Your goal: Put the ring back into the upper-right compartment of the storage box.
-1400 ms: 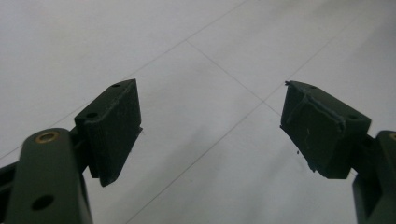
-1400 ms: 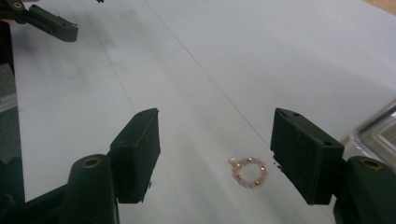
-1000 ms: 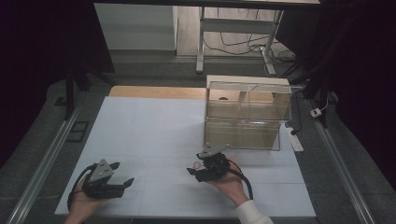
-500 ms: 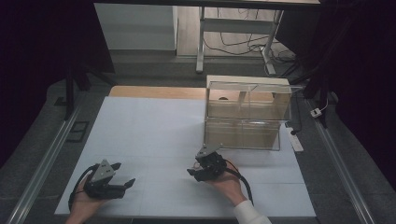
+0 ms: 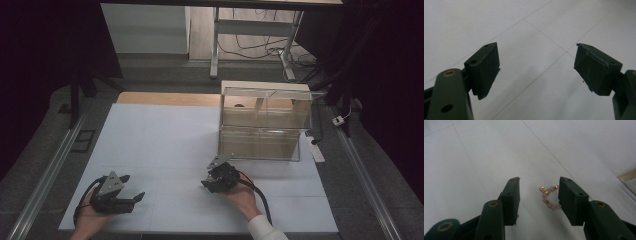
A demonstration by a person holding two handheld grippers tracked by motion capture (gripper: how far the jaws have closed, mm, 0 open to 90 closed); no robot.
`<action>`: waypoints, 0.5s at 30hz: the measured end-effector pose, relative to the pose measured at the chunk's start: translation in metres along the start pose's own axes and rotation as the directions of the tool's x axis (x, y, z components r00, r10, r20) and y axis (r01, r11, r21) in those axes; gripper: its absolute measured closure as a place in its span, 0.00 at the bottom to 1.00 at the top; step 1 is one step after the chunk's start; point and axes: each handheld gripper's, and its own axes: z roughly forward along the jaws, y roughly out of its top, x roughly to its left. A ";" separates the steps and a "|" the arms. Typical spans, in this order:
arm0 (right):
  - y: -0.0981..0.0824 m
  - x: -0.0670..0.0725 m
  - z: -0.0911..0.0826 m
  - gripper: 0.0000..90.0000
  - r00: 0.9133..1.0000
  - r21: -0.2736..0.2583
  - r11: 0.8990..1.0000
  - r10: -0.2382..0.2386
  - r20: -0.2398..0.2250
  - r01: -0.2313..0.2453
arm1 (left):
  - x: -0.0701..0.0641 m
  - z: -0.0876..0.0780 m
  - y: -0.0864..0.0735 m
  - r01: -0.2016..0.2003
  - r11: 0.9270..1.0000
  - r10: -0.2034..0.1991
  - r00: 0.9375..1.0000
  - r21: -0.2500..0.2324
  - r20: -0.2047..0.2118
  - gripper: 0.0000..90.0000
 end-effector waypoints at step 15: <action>-0.001 -0.004 0.004 0.75 1.000 0.020 0.999 0.024 0.009 -0.025 | 0.000 0.001 -0.001 -0.007 1.000 0.007 1.000 0.007 0.004 0.23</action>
